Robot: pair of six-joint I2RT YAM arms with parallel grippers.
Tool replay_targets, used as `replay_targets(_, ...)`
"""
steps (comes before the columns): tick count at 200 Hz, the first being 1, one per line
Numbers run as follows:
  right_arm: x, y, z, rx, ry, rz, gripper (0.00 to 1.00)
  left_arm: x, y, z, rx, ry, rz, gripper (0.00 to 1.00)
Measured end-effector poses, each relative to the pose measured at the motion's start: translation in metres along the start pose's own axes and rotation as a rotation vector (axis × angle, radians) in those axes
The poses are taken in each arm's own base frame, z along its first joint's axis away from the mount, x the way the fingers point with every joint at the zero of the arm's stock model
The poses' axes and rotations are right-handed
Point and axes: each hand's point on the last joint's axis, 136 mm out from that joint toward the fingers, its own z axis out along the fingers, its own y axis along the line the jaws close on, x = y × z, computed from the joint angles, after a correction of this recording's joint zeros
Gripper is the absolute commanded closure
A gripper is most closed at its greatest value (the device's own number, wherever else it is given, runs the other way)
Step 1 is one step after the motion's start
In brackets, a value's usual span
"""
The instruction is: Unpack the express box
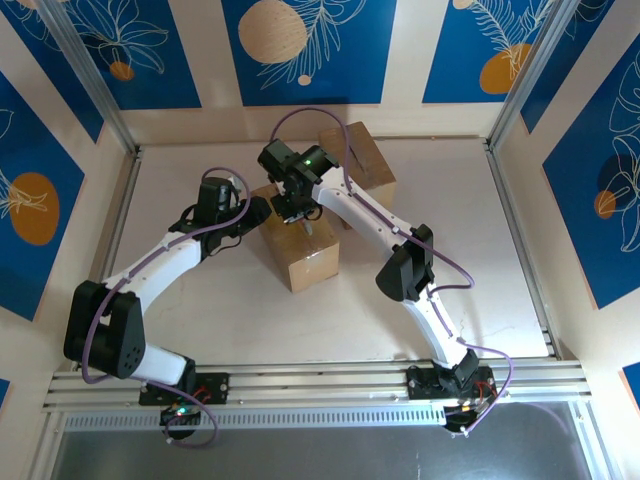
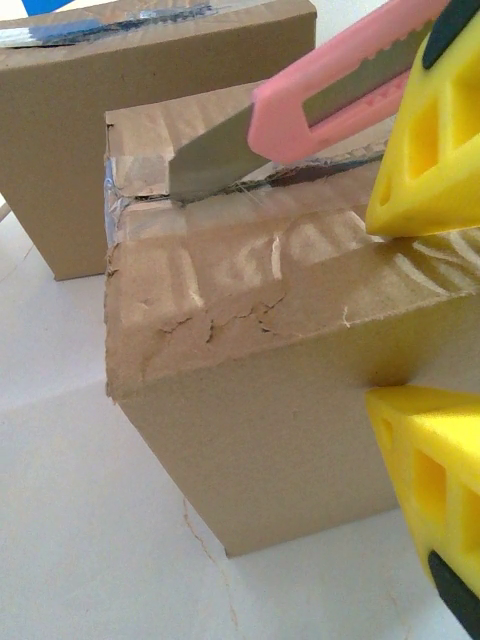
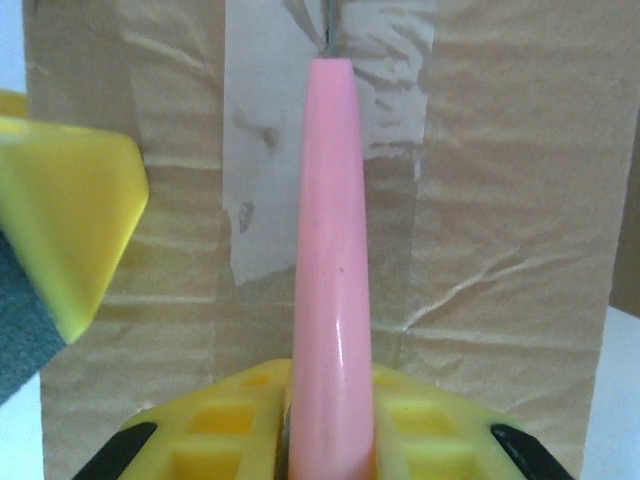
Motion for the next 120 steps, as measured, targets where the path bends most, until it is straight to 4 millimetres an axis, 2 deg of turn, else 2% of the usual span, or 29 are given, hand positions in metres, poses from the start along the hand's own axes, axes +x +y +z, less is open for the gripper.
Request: replay_targets(120, 0.02, 0.003, -0.002, 0.054, 0.055, -0.027, 1.0, 0.0, 0.002, 0.0, -0.009, 0.0, -0.002, 0.59)
